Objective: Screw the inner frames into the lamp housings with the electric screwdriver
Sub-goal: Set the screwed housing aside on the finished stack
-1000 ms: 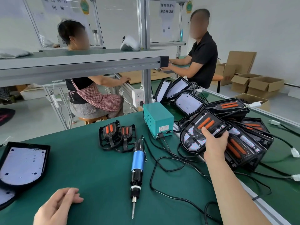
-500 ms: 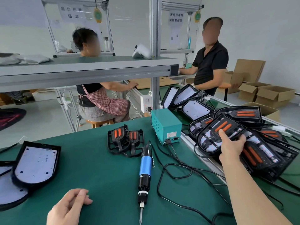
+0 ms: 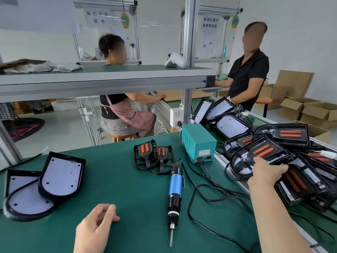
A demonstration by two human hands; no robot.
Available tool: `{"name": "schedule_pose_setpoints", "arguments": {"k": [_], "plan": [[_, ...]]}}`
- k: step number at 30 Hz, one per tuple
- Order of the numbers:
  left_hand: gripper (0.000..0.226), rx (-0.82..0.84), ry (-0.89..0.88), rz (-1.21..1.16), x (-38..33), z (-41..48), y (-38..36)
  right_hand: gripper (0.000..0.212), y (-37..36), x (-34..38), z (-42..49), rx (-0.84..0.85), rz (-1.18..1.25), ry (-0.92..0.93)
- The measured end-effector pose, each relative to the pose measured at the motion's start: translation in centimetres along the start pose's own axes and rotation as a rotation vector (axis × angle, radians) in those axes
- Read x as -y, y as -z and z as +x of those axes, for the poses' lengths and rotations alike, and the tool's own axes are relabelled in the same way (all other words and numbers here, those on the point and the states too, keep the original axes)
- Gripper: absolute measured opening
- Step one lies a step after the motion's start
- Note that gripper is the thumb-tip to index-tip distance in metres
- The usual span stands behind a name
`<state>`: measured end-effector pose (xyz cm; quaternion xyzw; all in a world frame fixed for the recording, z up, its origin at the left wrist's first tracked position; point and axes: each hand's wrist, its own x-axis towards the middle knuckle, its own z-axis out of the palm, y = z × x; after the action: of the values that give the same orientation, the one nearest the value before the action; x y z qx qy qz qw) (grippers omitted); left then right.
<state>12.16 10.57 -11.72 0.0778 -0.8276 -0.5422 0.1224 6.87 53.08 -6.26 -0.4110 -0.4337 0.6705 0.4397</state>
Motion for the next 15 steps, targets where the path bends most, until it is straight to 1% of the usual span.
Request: {"name": "schedule_pose_setpoints", "arguments": {"k": [2, 4, 6, 7, 9, 11, 13, 15], "plan": [[0.017, 0.001, 0.004, -0.007, 0.1, 0.0, 0.0, 0.087, 0.0, 0.2, -1.6, -0.026, 0.029, 0.029], [0.017, 0.003, 0.014, -0.010, 0.2, 0.0, -0.1, 0.079, -0.2, 0.1, -3.7, -0.032, 0.070, 0.114], [0.017, 0.007, 0.015, -0.004, 0.3, 0.0, -0.3, 0.069, -0.9, -0.4, -6.3, 0.032, 0.057, 0.200], [0.018, 0.010, 0.015, -0.002, 0.3, 0.0, -0.3, 0.066, -1.5, -0.8, -7.8, 0.110, 0.015, 0.225], [0.018, 0.009, 0.022, -0.005, 0.3, 0.0, -0.4, 0.057, -2.9, -1.9, -10.8, 0.352, -0.124, 0.297], [0.019, 0.006, 0.030, -0.015, 0.2, 0.0, -0.5, 0.046, -4.5, -3.3, -13.5, 0.640, -0.360, 0.440], [0.019, 0.014, 0.030, -0.032, 0.0, -0.1, -0.5, 0.041, -6.1, -4.8, -15.7, 0.917, -0.625, 0.602], [0.020, 0.026, 0.023, -0.038, -0.2, -0.2, -0.4, 0.041, -7.9, -6.3, -17.4, 1.099, -0.865, 0.775]]}}
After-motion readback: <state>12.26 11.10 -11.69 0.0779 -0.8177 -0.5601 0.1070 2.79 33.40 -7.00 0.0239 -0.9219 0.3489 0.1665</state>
